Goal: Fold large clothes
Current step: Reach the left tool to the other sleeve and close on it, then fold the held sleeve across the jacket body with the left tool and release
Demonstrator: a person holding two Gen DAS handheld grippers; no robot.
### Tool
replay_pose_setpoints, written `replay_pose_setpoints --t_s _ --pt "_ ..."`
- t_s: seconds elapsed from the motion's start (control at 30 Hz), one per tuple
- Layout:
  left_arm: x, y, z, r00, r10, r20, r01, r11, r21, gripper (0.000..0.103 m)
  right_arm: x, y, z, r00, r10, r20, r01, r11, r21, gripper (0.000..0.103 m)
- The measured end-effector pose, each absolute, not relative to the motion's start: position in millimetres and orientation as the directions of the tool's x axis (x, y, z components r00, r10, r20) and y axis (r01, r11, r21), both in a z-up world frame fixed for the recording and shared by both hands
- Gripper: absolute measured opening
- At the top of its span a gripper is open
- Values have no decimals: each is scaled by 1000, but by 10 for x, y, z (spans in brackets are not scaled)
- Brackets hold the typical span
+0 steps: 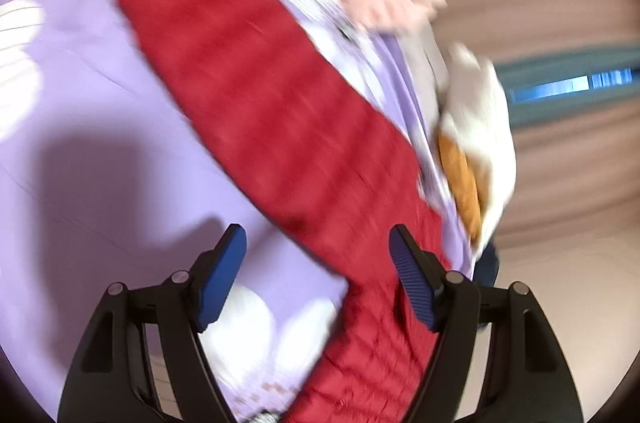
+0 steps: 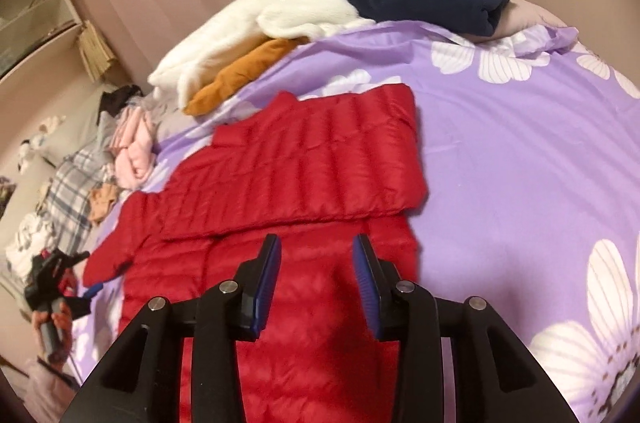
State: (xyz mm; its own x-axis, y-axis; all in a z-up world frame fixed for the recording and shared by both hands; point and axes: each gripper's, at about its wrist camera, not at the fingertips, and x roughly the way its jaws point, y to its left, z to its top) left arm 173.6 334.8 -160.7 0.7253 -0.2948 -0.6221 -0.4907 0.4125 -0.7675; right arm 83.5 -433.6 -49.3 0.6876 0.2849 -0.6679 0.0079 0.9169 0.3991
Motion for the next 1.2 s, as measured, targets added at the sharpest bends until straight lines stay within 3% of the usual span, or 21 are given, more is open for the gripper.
replay_pose_setpoints --t_s 0.27,0.73,0.77,0.8,0.83,0.9,1.2 --pt "1609 3827 -1849 787 -246 -565 -528 204 -824 74 730 -4162 -483 675 285 -681 0 922 386 38" --pt "1848 4099 -1928 832 -160 -531 -518 121 -847 73 768 -3818 -438 657 315 -685 -67 929 363 38" --pt "1862 4104 -1920 826 -153 -542 -528 123 -840 69 772 -3796 -451 651 315 -691 -70 931 359 38" --pt "1890 4111 -1911 814 -147 -562 -546 135 -827 59 772 -3783 -450 649 316 -693 -72 931 357 38" --pt "1907 4112 -1904 796 -139 -590 -571 154 -807 40 770 -3771 -459 646 316 -695 -75 932 354 38" --pt "1953 4132 -1941 773 -143 -618 -596 171 -785 18 766 -3768 -466 643 313 -699 -73 933 351 38" --pt "1981 3963 -1607 789 -109 -604 -548 319 -774 9 753 -3777 -495 629 294 -720 -61 941 332 38"
